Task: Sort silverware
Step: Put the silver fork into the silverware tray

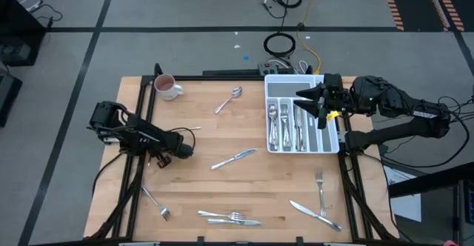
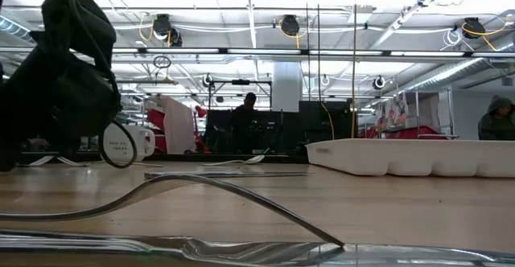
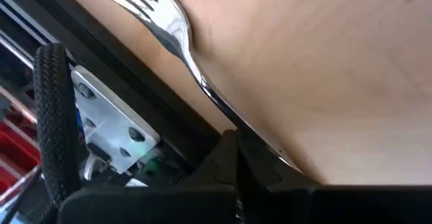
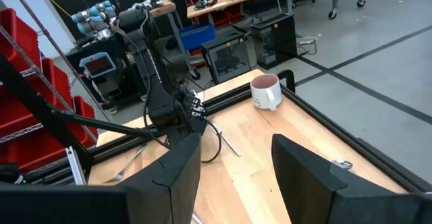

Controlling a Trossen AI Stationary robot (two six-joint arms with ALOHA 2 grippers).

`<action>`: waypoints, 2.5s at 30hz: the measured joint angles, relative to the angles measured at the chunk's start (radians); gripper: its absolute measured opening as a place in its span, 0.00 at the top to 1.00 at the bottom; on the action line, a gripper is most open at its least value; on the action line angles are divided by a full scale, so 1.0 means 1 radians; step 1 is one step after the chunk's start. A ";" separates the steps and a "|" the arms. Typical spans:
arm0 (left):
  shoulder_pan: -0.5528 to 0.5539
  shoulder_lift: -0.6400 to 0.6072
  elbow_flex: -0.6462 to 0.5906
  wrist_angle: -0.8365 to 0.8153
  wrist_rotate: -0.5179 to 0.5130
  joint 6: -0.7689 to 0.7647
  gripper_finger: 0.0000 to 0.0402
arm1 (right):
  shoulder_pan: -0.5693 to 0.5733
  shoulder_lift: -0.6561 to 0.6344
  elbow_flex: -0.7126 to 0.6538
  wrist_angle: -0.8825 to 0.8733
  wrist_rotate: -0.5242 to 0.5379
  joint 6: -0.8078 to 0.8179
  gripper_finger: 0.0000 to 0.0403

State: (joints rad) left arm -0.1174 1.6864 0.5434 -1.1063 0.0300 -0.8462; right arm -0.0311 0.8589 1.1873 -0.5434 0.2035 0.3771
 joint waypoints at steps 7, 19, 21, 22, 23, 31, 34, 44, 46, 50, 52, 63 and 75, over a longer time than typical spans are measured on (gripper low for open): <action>-0.001 -0.005 0.172 0.011 0.033 0.018 1.00 | 0.000 0.000 0.000 0.006 0.005 -0.037 0.58; 0.000 -0.006 0.410 0.331 -0.050 -0.092 1.00 | 0.000 0.000 0.000 0.009 0.006 -0.098 0.58; -0.001 -0.005 0.441 0.336 -0.062 -0.091 1.00 | 0.000 0.000 0.000 0.008 0.005 -0.106 0.58; -0.001 -0.007 0.454 0.326 -0.063 -0.091 0.99 | 0.000 0.000 0.000 0.008 0.005 -0.109 0.58; -0.001 -0.009 0.468 0.311 -0.065 -0.088 0.98 | 0.000 0.000 0.000 0.008 0.005 -0.111 0.58; -0.009 -0.020 0.574 0.248 -0.070 0.312 0.88 | 0.000 0.000 0.000 -0.015 0.005 -0.144 0.58; -0.006 -0.019 0.573 0.229 -0.084 0.529 0.83 | 0.000 0.000 0.000 -0.015 0.004 -0.157 0.58; 0.063 -0.019 0.563 0.217 -0.087 0.760 0.59 | 0.000 0.000 0.000 -0.014 0.004 -0.156 0.58; 0.075 -0.019 0.563 0.236 -0.087 0.777 0.54 | 0.000 0.000 0.000 -0.014 0.004 -0.154 0.58; 0.080 -0.019 0.563 0.242 -0.083 0.827 0.47 | 0.000 0.000 0.000 -0.014 0.004 -0.154 0.58; 0.080 -0.019 0.563 0.245 -0.072 0.835 0.45 | 0.000 0.000 0.000 -0.014 0.004 -0.158 0.58; 0.116 -0.019 0.459 0.342 0.012 0.879 0.45 | 0.000 0.000 0.000 -0.020 0.004 -0.180 0.58; 0.180 0.024 0.314 0.507 0.103 0.861 0.67 | 0.000 0.000 0.000 -0.037 0.004 -0.179 0.58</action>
State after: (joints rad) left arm 0.0625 1.7102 0.8575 -0.5995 0.1333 0.0152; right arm -0.0311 0.8585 1.1870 -0.5808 0.2077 0.1982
